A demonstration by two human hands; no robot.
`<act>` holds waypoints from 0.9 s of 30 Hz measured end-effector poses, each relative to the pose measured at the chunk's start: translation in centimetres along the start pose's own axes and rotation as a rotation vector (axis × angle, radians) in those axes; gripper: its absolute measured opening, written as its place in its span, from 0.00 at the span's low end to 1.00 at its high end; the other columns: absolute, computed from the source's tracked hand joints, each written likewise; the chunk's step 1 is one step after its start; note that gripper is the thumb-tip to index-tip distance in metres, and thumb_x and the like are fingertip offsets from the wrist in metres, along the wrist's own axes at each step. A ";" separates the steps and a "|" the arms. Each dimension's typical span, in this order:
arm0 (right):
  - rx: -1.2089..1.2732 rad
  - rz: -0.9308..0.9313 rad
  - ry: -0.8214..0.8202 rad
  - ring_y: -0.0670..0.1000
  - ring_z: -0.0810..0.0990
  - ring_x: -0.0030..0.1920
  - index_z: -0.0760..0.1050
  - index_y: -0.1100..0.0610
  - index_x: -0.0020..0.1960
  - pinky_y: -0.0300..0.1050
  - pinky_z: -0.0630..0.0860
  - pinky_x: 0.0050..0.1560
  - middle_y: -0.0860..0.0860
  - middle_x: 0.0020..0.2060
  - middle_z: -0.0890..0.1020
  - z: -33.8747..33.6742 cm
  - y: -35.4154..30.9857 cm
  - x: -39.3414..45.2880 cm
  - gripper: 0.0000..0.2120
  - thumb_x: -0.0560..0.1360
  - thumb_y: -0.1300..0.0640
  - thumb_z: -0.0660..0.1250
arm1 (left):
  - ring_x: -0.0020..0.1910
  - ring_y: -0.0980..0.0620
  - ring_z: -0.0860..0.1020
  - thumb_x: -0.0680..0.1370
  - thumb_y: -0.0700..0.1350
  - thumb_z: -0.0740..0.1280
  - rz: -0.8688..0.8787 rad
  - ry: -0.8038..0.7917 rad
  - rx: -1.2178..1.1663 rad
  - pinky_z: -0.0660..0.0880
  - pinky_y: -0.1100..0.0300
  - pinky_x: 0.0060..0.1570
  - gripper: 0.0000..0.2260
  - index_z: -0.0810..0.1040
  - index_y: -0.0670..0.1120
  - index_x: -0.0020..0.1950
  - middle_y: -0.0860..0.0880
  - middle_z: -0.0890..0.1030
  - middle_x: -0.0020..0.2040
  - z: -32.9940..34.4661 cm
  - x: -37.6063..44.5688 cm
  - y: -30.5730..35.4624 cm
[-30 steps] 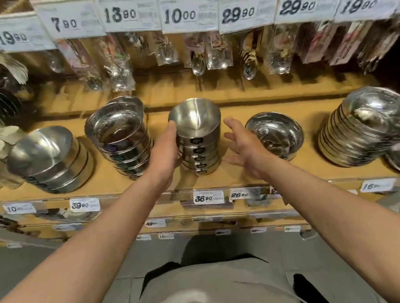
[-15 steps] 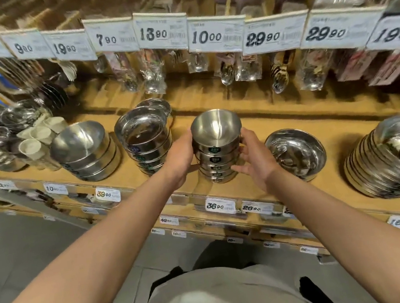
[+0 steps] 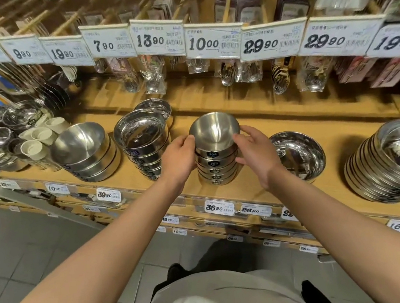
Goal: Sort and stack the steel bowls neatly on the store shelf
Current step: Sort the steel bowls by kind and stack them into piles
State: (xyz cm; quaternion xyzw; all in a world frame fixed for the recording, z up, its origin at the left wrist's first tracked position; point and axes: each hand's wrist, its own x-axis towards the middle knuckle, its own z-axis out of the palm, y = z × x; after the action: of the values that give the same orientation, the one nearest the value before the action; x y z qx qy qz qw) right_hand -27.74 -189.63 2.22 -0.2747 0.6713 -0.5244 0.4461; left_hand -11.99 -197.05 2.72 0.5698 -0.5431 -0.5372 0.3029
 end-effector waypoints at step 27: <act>-0.102 -0.004 0.065 0.45 0.82 0.49 0.79 0.41 0.37 0.53 0.80 0.62 0.39 0.41 0.83 -0.1 -1.4 0.7 0.13 0.76 0.57 0.68 | 0.42 0.48 0.78 0.82 0.45 0.64 -0.034 0.009 -0.024 0.81 0.36 0.54 0.05 0.79 0.46 0.51 0.48 0.80 0.41 -0.3 0.1 1.9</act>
State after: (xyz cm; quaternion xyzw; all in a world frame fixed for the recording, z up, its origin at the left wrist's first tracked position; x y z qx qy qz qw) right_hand -28.28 -190.59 3.37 -0.2814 0.7107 -0.4989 0.4084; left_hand -12.26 -197.64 4.57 0.5776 -0.5257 -0.5462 0.3028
